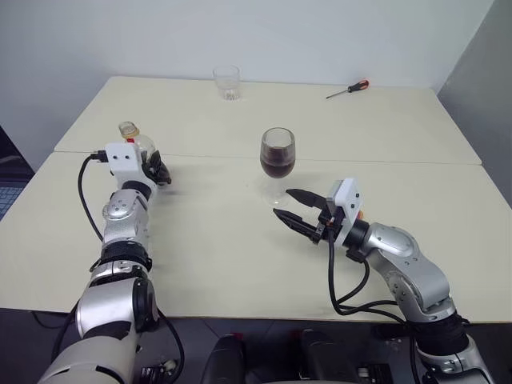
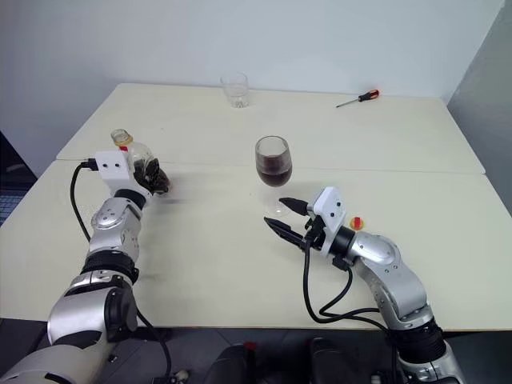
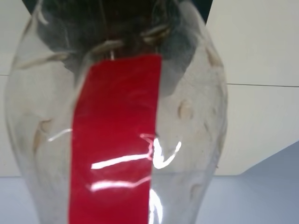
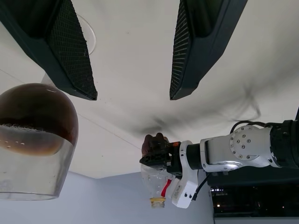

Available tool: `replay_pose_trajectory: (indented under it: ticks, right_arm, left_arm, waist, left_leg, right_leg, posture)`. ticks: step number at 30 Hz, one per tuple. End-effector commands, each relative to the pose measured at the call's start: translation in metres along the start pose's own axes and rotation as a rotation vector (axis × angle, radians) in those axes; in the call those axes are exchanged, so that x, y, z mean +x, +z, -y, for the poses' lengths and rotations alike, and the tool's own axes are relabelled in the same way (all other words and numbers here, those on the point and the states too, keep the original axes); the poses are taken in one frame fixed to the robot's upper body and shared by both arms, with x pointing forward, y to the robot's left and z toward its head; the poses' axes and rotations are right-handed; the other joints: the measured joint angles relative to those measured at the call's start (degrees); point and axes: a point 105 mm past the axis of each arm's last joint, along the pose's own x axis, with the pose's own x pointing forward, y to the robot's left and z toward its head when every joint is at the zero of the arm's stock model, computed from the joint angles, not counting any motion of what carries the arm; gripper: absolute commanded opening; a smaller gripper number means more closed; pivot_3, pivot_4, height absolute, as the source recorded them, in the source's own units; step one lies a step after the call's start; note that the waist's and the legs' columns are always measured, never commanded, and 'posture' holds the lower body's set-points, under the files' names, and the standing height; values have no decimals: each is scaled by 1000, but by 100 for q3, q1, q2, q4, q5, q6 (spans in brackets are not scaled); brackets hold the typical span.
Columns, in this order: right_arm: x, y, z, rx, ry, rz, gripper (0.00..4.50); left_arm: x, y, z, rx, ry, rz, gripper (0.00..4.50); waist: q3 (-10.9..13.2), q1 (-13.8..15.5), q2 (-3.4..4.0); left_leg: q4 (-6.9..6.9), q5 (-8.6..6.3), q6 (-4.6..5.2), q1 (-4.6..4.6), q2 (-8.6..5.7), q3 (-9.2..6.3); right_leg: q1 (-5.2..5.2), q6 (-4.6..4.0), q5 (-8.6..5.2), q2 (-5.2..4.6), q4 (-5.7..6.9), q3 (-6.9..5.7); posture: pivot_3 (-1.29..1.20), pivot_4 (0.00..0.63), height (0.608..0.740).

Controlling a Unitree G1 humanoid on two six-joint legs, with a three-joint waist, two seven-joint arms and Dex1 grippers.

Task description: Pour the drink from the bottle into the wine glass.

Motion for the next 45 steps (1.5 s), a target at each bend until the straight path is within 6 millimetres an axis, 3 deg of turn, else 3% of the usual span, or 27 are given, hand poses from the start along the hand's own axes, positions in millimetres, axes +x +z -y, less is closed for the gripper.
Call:
replay_pose_trajectory:
  ticks: [1, 9, 15, 21, 33, 42, 45]
  right_arm:
    - [2, 13, 3, -36, -11, 45, 2652]
    - [3, 13, 2, -35, -9, 48, 2652]
    - [4, 15, 0, -31, -3, 54, 2652]
    - [1, 16, 2, -28, -19, 59, 2652]
    - [-23, 12, 9, -15, -108, 12, 2652]
    - [-71, -15, 40, -47, -531, -140, 2652]
    - [-103, -44, 55, 55, -766, -209, 2652]
  left_arm:
    - [5, 22, -4, -15, 8, 76, 1950]
    - [3, 23, -6, -24, -3, 79, 4486]
    - [-5, 16, -6, -16, -27, 68, 4486]
    - [-27, 3, -8, -2, -43, 31, 4486]
    - [-94, -6, 11, -8, -58, -60, 4486]
    - [-148, -6, 51, 33, -144, -160, 4486]
    - [-155, -10, 62, 48, -154, -182, 4486]
  waist:
    - [0, -2, 0]
    - [0, -3, 0]
    - [0, -5, 0]
    - [0, -16, 0]
    - [0, 12, 0]
    - [-2, 15, -2]
    - [-6, 16, -1]
  left_leg:
    - [0, 0, 0, 0, 0, 1]
    - [0, 0, 0, 0, 0, 0]
    - [-1, 0, 0, 1, 4, 1]
    - [-4, 0, -1, 3, 12, -1]
    - [-4, -1, -1, 6, 21, -15]
    - [-9, -2, -3, 12, 18, -12]
    - [-11, -2, -3, 14, 15, -10]
  right_leg:
    - [0, 0, 0, 0, 0, 0]
    - [0, 0, 0, 1, 0, 0]
    - [0, 0, 0, 0, 0, 2]
    - [0, 0, 0, -4, 0, 7]
    - [13, 2, -1, -19, -5, 4]
    - [18, 5, -7, -22, -6, 10]
    - [19, 6, -9, -20, -6, 11]
  posture:
    - [0, 150, 740]
    - [0, 150, 740]
    - [0, 150, 740]
    - [0, 150, 740]
    - [0, 150, 740]
    - [0, 150, 740]
    - [0, 150, 740]
